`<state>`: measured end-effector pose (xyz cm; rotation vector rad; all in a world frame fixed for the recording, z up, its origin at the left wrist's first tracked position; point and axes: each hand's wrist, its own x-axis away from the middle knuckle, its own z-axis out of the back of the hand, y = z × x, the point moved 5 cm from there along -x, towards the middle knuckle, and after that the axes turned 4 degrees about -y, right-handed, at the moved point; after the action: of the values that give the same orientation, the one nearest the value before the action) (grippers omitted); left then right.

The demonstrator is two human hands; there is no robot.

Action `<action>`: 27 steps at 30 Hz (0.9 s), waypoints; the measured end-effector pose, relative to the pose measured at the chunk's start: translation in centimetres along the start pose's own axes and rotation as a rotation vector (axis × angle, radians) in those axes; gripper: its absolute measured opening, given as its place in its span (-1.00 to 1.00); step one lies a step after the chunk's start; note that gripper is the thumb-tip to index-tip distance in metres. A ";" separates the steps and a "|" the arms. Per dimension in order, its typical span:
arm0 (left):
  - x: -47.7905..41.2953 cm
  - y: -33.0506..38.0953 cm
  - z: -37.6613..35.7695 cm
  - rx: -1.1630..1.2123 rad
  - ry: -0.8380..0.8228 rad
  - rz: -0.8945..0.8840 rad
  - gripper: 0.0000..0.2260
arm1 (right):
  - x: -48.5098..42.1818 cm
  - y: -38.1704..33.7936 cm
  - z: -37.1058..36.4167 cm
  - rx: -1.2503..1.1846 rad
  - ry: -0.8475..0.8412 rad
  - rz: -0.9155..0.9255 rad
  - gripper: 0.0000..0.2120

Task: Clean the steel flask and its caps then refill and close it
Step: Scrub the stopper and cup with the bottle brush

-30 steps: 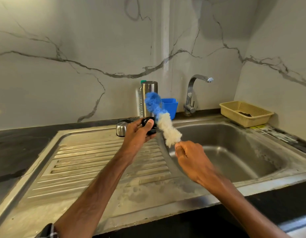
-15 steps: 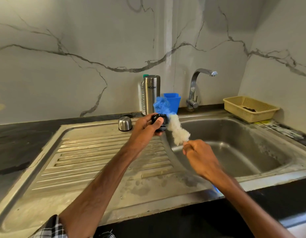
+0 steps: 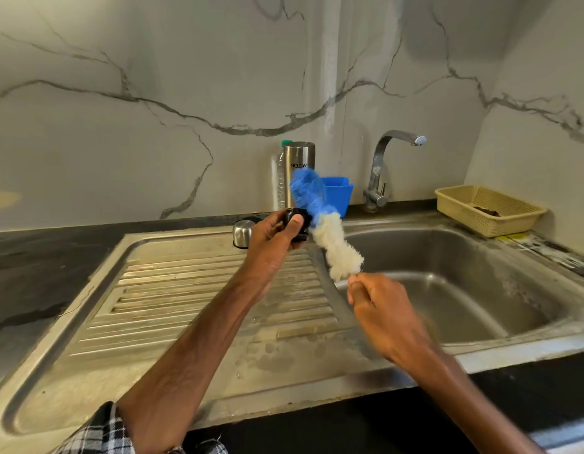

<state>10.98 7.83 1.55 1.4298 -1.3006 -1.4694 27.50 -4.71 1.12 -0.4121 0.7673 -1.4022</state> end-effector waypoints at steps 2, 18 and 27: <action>0.0 -0.2 0.2 -0.019 -0.011 0.019 -0.73 | 0.5 -0.1 -0.5 0.007 -0.029 0.001 -0.61; -0.2 -0.2 0.0 0.188 0.025 0.102 -0.69 | 0.0 -0.6 -0.2 -0.026 -0.005 -0.009 -0.61; 0.4 0.2 -0.3 0.379 0.070 0.196 -0.72 | -0.4 -0.9 -0.8 -0.036 -0.002 -0.010 -0.60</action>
<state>11.21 7.36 1.66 1.5204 -1.6859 -1.0734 26.33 -4.31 1.29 -0.4460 0.7908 -1.3987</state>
